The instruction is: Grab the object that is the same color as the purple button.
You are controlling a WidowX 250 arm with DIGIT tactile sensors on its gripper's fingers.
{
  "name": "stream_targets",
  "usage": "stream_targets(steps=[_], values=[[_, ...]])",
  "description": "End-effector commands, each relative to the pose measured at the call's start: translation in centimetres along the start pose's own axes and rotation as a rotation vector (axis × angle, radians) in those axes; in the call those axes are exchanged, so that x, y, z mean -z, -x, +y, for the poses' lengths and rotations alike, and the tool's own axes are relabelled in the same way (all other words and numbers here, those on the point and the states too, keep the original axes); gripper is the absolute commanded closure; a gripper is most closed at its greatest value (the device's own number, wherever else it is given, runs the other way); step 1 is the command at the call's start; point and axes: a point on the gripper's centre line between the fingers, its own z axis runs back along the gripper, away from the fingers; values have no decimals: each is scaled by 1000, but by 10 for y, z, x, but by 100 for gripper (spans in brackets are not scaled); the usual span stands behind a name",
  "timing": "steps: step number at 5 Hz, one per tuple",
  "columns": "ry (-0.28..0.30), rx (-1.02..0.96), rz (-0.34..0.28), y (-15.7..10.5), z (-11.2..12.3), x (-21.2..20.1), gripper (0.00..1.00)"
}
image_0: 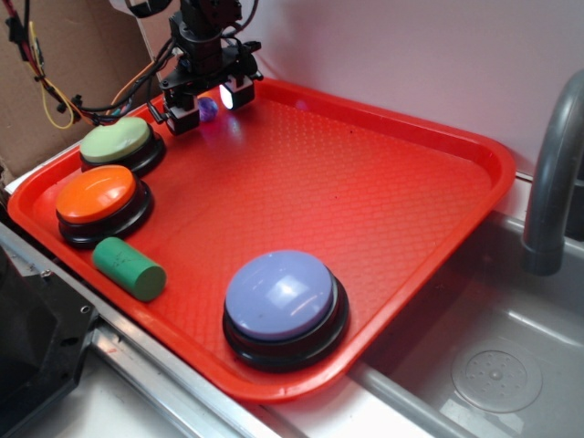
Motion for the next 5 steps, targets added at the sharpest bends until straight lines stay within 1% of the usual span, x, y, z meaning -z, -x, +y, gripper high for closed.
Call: stream_targets(steps=[1, 2, 3, 4, 5], values=[[51, -49, -12, -28, 5, -14, 100], [79, 25, -2, -30, 3, -27, 100], [67, 128, 33, -30, 2, -45, 100], [150, 209, 31, -28, 8, -75, 100], [118, 479, 105, -4, 0, -111, 100]])
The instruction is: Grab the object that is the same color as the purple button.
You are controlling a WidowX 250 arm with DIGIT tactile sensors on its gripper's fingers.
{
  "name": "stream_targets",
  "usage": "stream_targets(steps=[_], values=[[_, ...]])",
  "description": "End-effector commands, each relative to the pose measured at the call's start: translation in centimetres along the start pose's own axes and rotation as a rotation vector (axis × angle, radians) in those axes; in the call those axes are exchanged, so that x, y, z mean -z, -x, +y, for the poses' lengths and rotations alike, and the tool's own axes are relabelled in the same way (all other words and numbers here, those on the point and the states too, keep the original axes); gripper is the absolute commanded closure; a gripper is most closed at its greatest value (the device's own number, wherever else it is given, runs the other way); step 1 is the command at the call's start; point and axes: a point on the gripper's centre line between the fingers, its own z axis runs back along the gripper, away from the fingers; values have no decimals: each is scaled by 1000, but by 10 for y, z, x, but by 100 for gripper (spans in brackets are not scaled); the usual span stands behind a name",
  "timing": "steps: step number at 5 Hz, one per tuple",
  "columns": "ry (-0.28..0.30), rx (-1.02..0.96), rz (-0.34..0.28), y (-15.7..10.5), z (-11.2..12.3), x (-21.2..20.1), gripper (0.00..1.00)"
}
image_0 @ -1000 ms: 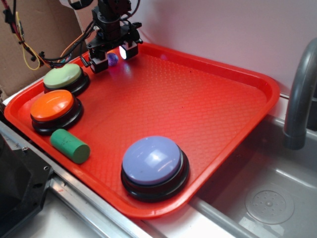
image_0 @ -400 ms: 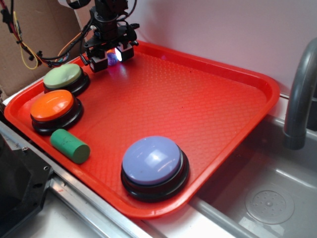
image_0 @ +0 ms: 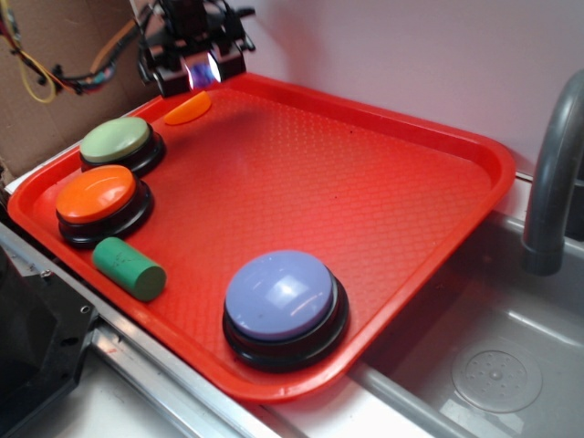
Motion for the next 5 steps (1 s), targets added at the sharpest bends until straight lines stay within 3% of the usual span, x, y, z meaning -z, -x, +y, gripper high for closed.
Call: stream_targets(steps=[1, 2, 3, 4, 5], values=[[88, 469, 98, 37, -14, -78, 100], [132, 606, 143, 61, -8, -103, 100], [212, 746, 184, 85, 4, -122, 100], [245, 812, 194, 96, 19, -130, 100], [224, 899, 168, 99, 26, -124, 100]])
